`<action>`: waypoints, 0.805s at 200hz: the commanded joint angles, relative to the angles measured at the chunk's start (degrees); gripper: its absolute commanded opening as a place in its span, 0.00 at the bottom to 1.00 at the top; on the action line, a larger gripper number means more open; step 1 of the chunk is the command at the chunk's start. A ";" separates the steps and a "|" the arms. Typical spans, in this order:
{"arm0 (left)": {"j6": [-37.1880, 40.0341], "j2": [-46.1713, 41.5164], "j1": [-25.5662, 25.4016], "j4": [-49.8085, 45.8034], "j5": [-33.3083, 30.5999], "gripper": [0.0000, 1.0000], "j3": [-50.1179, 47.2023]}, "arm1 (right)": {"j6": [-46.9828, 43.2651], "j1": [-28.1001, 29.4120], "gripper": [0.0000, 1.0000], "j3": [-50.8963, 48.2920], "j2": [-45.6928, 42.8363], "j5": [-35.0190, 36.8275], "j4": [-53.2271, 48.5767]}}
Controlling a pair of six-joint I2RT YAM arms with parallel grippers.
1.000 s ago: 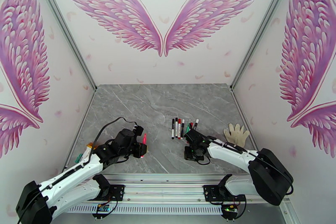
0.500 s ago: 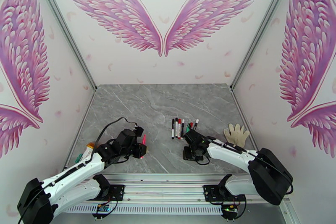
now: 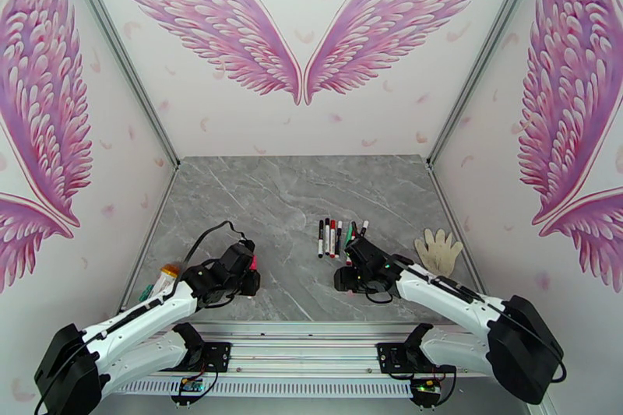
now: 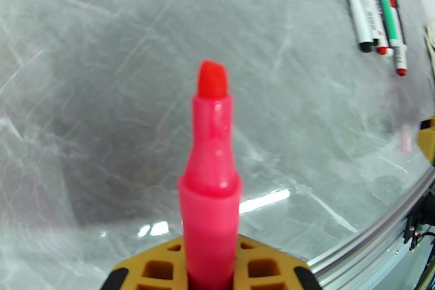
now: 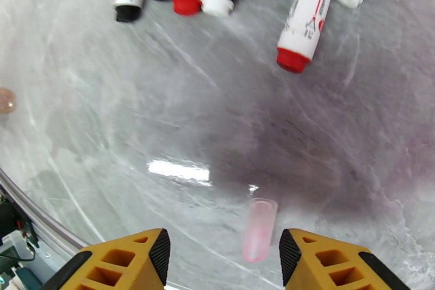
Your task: Open the pen caps
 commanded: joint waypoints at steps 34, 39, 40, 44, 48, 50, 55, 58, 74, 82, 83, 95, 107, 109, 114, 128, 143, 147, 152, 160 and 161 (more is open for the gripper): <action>-2.27 1.83 -0.36 -1.18 -4.53 0.14 -2.60 | -2.92 0.22 0.99 -0.52 -7.77 -11.38 7.62; -2.15 2.08 -0.34 -1.04 -4.45 0.14 -2.78 | -2.94 0.23 0.99 -0.66 -8.33 -12.01 8.10; -2.15 2.10 -0.34 -1.01 -4.45 0.14 -2.81 | -2.97 0.22 0.99 -0.69 -8.42 -12.16 8.16; -2.00 2.39 -0.35 -0.91 -4.44 0.14 -2.92 | -2.98 0.23 0.99 -0.80 -8.73 -12.62 8.38; -1.89 2.74 -0.36 -0.94 -4.49 0.14 -2.90 | -3.07 0.26 0.99 -0.80 -9.10 -13.07 8.64; -1.81 2.94 -0.34 -0.97 -4.58 0.15 -2.87 | -3.08 0.23 0.99 -0.88 -9.23 -13.30 8.77; -1.79 3.48 -0.34 -0.92 -4.70 0.15 -2.92 | -3.20 0.21 0.99 -0.91 -9.58 -13.79 9.02; -1.72 3.82 -0.40 -0.89 -4.77 0.15 -2.92 | -3.22 0.21 0.99 -0.94 -9.75 -13.97 9.15; -1.44 5.75 -0.47 -0.44 -4.44 0.15 -2.58 | -3.18 0.22 0.99 -1.08 -10.50 -14.80 9.78; -1.30 6.70 -0.50 -0.41 -4.52 0.16 -2.28 | -3.33 0.22 0.99 -1.07 -10.77 -14.85 9.97; -1.32 6.83 -0.51 -0.43 -4.57 0.16 -2.16 | -3.30 0.22 0.99 -1.07 -10.78 -14.85 9.98; -1.09 8.14 -0.60 -0.55 -4.96 0.16 -1.53 | -3.27 0.21 0.99 -1.07 -10.96 -14.84 10.07; -1.05 9.26 -0.70 -0.81 -5.38 0.16 -1.02 | -3.22 0.22 0.99 -1.16 -11.22 -14.85 10.40; -1.01 9.53 -0.69 -0.85 -5.40 0.16 -0.89 | -3.25 0.21 0.99 -1.21 -11.28 -14.91 10.46; -0.97 9.99 -0.79 -0.93 -5.49 0.16 -0.69 | -3.20 0.21 0.99 -1.24 -11.37 -14.90 10.63; -0.86 10.90 -1.03 -0.95 -5.75 0.17 -0.15 | -3.25 0.22 0.99 -1.25 -11.28 -14.78 10.45; -0.79 11.67 -1.21 -0.92 -5.76 0.18 0.12 | -3.38 0.24 0.99 -0.94 -10.85 -14.09 9.90; -0.74 11.86 -1.18 -0.96 -5.76 0.19 0.31 | -3.46 0.22 0.99 -0.86 -10.76 -13.87 9.72; -0.87 12.19 -1.16 -0.92 -5.84 0.20 0.32 | -3.45 0.21 0.99 -0.77 -10.60 -13.60 9.50; -0.93 12.71 -1.15 -1.06 -6.00 0.21 0.46 | -3.53 0.23 0.99 -0.66 -10.41 -13.30 9.38; -0.96 12.78 -1.18 -1.07 -6.01 0.22 0.48 | -3.58 0.22 0.99 -0.65 -10.38 -13.28 9.33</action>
